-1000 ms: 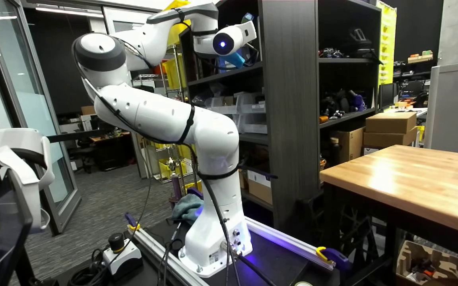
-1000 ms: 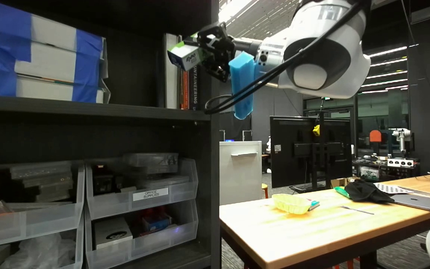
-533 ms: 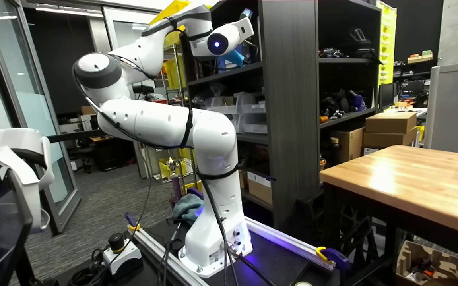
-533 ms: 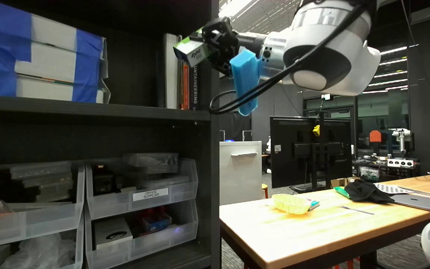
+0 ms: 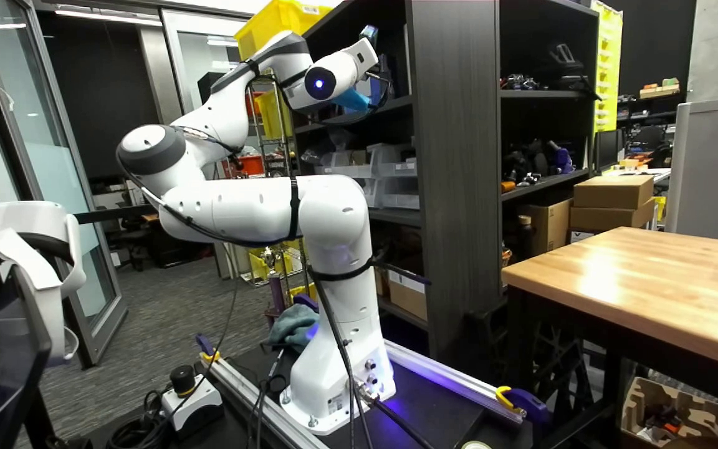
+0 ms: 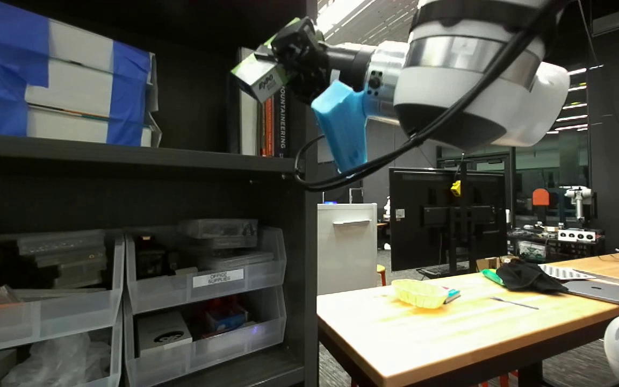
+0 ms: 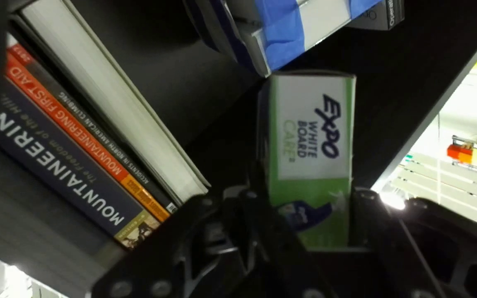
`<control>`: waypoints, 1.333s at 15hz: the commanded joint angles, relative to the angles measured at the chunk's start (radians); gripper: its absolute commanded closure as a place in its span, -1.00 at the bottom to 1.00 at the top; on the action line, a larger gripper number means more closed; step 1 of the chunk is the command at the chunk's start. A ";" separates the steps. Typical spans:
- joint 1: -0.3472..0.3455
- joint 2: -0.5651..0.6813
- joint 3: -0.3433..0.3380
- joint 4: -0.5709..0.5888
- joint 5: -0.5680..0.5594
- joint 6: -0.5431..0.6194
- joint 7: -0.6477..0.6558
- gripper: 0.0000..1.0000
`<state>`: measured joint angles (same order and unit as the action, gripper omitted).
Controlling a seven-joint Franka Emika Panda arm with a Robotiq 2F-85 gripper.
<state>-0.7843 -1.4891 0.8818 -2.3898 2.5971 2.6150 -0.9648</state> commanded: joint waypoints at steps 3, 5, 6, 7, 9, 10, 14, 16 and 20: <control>-0.009 0.003 0.082 0.032 0.000 0.113 0.013 0.73; -0.031 0.005 0.095 0.038 -0.001 0.122 0.028 0.73; -0.042 0.005 0.097 0.041 -0.001 0.124 0.036 0.73; -0.055 0.006 0.098 0.042 -0.003 0.126 0.044 0.73; -0.084 0.007 0.104 0.048 -0.005 0.130 0.054 0.73; -0.097 0.008 0.106 0.052 -0.001 0.133 0.050 0.73; -0.146 0.010 0.103 0.076 -0.001 0.154 0.032 0.73; -0.153 0.010 0.103 0.083 -0.002 0.170 0.029 0.73; -0.166 0.010 0.098 0.106 0.003 0.202 0.006 0.73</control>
<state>-0.9328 -1.4790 0.9877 -2.3160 2.5971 2.7770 -0.9347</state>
